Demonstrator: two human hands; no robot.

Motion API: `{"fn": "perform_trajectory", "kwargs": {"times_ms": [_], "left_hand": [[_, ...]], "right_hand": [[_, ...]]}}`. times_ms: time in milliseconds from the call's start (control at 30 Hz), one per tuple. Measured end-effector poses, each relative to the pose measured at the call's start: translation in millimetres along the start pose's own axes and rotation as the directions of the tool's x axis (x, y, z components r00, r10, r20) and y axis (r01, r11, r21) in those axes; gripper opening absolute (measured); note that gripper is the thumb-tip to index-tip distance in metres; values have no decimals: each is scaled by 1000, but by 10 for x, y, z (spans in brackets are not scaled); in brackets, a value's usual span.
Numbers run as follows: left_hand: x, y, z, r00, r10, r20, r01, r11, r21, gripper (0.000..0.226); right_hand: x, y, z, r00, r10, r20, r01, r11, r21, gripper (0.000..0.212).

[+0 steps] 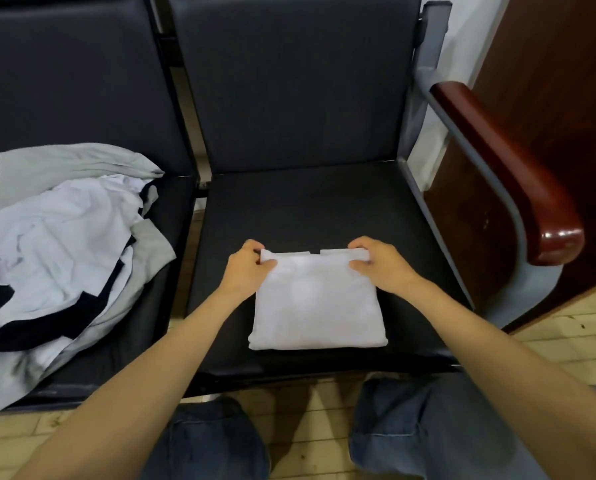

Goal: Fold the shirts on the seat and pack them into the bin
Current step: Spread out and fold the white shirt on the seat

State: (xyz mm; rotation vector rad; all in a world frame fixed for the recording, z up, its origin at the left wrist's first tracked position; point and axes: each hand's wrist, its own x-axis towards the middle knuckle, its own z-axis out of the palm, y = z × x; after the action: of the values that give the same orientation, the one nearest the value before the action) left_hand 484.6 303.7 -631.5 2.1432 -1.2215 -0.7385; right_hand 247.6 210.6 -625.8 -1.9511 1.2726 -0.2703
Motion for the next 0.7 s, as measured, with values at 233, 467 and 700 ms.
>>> {"fn": "perform_trajectory", "kwargs": {"times_ms": [233, 467, 700], "left_hand": [[-98, -5, -38, 990, -128, -64, 118, 983, -140, 42], [-616, 105, 238, 949, 311, -53, -259, 864, 432, 51], [-614, -172, 554, 977, 149, 154, -213, 765, 607, 64]], "right_hand": [[45, -85, 4, 998, 37, -49, -37, 999, 3, 29], [-324, -249, 402, 957, -223, -186, 132, 906, -402, 40], [-435, -85, 765, 999, 8, 39, 17, 792, -610, 68]]}}
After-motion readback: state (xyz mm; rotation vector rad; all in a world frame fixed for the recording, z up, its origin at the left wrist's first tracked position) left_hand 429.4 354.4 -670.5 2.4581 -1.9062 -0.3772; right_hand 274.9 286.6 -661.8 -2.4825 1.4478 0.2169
